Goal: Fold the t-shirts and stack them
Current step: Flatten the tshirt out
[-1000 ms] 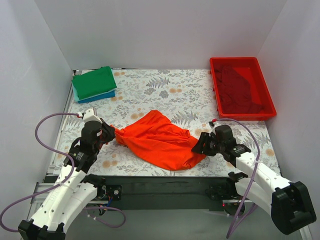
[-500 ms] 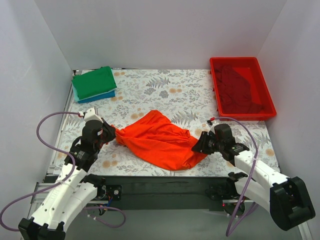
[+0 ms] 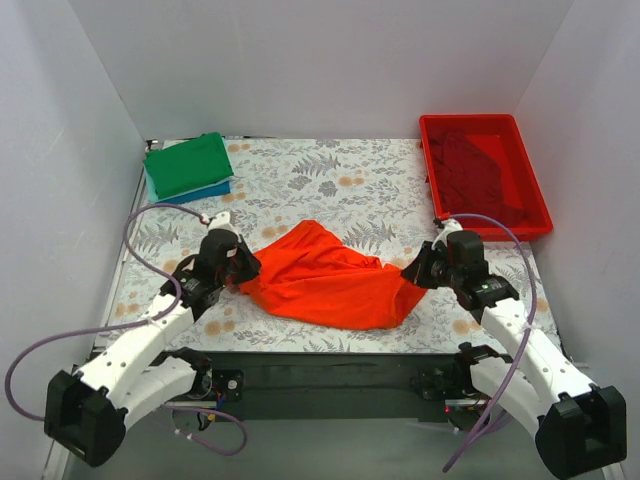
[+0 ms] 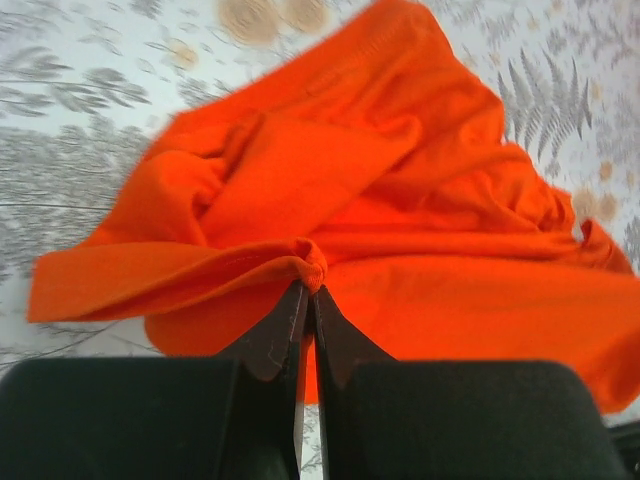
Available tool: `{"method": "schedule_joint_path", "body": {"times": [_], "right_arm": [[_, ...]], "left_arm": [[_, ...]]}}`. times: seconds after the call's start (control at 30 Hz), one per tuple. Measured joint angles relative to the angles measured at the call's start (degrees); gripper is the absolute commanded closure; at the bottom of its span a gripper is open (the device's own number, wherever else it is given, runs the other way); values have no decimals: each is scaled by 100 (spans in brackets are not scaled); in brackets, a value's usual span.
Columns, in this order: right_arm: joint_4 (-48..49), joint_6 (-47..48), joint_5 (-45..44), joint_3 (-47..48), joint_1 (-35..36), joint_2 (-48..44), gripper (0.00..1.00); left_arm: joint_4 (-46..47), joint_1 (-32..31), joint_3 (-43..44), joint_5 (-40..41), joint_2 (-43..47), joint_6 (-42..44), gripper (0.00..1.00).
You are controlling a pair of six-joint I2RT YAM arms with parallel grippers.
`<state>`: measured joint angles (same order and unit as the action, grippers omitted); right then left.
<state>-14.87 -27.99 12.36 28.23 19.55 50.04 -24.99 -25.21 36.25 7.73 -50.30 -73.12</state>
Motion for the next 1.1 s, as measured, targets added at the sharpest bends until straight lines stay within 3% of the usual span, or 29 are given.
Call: {"method": "schedule_joint_path", "body": {"times": [0.2, 0.3, 0.33, 0.47, 0.57, 0.73, 0.9, 1.1], "right_arm": [[-629, 474, -654, 557, -588, -234, 99], [-881, 601, -774, 564, -796, -227, 99], [-964, 634, -789, 560, -850, -223, 99], [-1075, 730, -804, 516, -960, -192, 99], [-1123, 772, -802, 455, -984, -166, 99], [-1139, 857, -782, 452, -1036, -155, 99], [-1139, 883, -734, 446, -1093, -157, 99], [-1161, 892, -651, 367, -1165, -203, 99]], "left_arm": [[645, -1058, 109, -59, -1281, -260, 100], [852, -1281, 264, -133, -1906, -352, 78], [855, -1320, 297, -116, -2009, -385, 65], [595, -1331, 304, 212, -1528, -614, 36], [223, -1318, 330, 656, -800, -911, 34], [-640, -1279, 101, 1355, -94, -2162, 35], [-1209, -1274, -752, 1491, -31, -3241, 38], [-1504, -1266, -1178, 1810, 1226, -3858, 39]]}}
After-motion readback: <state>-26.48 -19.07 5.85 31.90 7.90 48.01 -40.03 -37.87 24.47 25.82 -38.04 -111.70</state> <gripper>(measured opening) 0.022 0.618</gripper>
